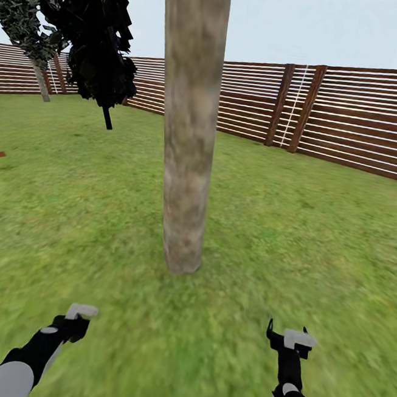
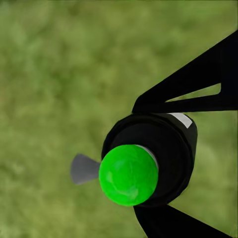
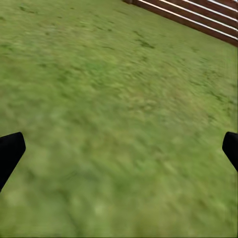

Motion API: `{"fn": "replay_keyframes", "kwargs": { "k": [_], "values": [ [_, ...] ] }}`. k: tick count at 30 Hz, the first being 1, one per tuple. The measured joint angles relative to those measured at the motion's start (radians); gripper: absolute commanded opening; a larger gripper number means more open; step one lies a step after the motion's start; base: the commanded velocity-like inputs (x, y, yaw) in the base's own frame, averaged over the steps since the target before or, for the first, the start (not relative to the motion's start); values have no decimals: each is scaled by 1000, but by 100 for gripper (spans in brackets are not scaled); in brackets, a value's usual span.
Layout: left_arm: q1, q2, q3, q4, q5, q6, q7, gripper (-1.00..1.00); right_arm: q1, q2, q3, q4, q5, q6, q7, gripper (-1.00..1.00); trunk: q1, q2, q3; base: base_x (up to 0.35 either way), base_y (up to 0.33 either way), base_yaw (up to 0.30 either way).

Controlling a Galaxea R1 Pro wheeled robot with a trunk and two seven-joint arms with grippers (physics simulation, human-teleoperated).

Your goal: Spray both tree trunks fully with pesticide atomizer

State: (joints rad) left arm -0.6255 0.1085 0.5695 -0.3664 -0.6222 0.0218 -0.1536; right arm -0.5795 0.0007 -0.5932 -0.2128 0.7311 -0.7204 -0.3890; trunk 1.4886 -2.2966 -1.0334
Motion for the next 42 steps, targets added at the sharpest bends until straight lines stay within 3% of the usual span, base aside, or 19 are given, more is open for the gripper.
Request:
{"fn": "replay_keyframes", "kwargs": {
  "k": [4, 6, 10, 11, 15, 24, 26, 30, 33, 37, 40, 42],
  "values": [
    [-11, -23, 0, -27, 5, 86, 7, -100, 0, 4, 1, 6, 0, 0, -1, 100, 0, 0, 0, 319, -98, 0],
    [-17, -63, -1, -64, 12, 132, 9, -100, 1, 0, 0, 5, 0, 1, 0, 100, 0, 0, 0, 331, -136, 0],
    [-19, -113, 2, -78, 6, 135, 30, -100, 1, -3, -1, 2, 1, 3, -1, 100, 0, 0, 0, 299, -155, -176],
    [-18, -138, -2, -82, 9, 134, 52, -100, 1, -4, -1, 2, 1, 3, 0, 100, 0, 0, 0, 245, -190, -286],
    [-17, -169, -2, -127, 8, 147, 56, -100, 1, -4, -1, 2, 1, 3, 0, 100, 0, 0, 0, 239, -195, -292],
    [-18, -182, -3, -137, 5, 156, 56, -100, 1, -3, -1, 2, 1, 3, 0, 100, 0, 0, 0, 149, -224, -282],
    [-18, -196, -3, -145, 5, 156, 56, -100, 1, -2, -1, 2, 1, 2, 0, 100, 1, 0, 0, -172, -192, -61],
    [-12, -198, -1, -184, 8, 157, 55, -100, 1, -2, 0, 4, 1, 1, 1, 100, 0, 0, 0, -40, -39, -10],
    [-4, -191, 2, -239, 11, 226, 55, -100, 1, -1, 0, 3, 1, 1, 1, 100, 0, 0, 0, -2, -1, 0],
    [-3, -190, 2, -312, 13, 248, 53, -100, 1, -2, 0, 4, 1, 2, 1, 100, 1, 0, 0, -160, 0, 0],
    [-4, -199, -6, -318, 13, 251, 53, -100, 1, -3, -1, 3, 2, 2, 0, 100, 1, 0, 0, -260, 0, 0],
    [-9, -218, -32, -323, 12, 264, 53, -100, 1, -4, -1, 3, 2, 3, 0, 100, 1, 0, 0, -46, 0, 0]
  ]
}}
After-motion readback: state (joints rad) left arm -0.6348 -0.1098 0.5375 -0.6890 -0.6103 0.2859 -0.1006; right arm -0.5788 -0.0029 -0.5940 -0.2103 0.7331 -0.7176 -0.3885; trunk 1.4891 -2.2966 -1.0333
